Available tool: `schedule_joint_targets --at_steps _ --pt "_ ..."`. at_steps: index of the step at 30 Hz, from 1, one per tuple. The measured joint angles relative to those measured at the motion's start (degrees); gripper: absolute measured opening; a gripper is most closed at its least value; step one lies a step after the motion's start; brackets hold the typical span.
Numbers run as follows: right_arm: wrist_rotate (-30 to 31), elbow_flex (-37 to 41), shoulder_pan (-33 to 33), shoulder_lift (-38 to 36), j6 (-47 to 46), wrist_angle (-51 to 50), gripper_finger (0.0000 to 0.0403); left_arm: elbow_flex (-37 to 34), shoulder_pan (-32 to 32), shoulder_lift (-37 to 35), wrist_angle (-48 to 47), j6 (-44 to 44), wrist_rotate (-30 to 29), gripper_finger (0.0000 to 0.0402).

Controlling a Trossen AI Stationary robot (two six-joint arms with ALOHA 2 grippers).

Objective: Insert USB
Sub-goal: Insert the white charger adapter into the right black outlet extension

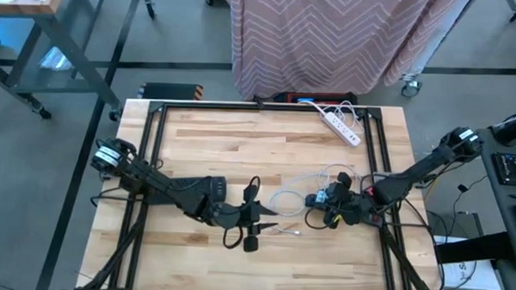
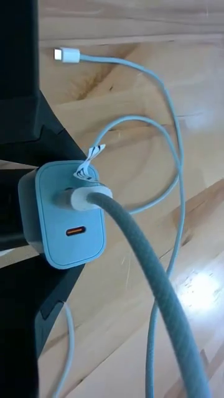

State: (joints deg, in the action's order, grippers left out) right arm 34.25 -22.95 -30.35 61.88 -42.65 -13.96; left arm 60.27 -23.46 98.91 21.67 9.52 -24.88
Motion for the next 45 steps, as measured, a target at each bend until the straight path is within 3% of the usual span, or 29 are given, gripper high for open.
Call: schedule_joint_targets --at_steps 23,32,36,45 --pt "-0.9 2.1 1.0 6.5 1.5 6.9 0.018 0.0 0.0 0.3 0.0 0.0 0.0 0.0121" --pt "-1.3 3.5 3.2 7.3 -0.3 7.7 0.018 0.0 0.0 0.3 0.2 0.2 7.9 0.0114" --pt "-2.3 3.2 3.9 7.4 0.0 7.3 0.018 0.0 -0.1 0.3 0.2 1.5 8.0 0.0116" --pt "-3.6 3.1 5.2 7.6 1.3 7.7 0.018 0.0 -0.1 0.3 0.2 4.5 8.0 0.0168"
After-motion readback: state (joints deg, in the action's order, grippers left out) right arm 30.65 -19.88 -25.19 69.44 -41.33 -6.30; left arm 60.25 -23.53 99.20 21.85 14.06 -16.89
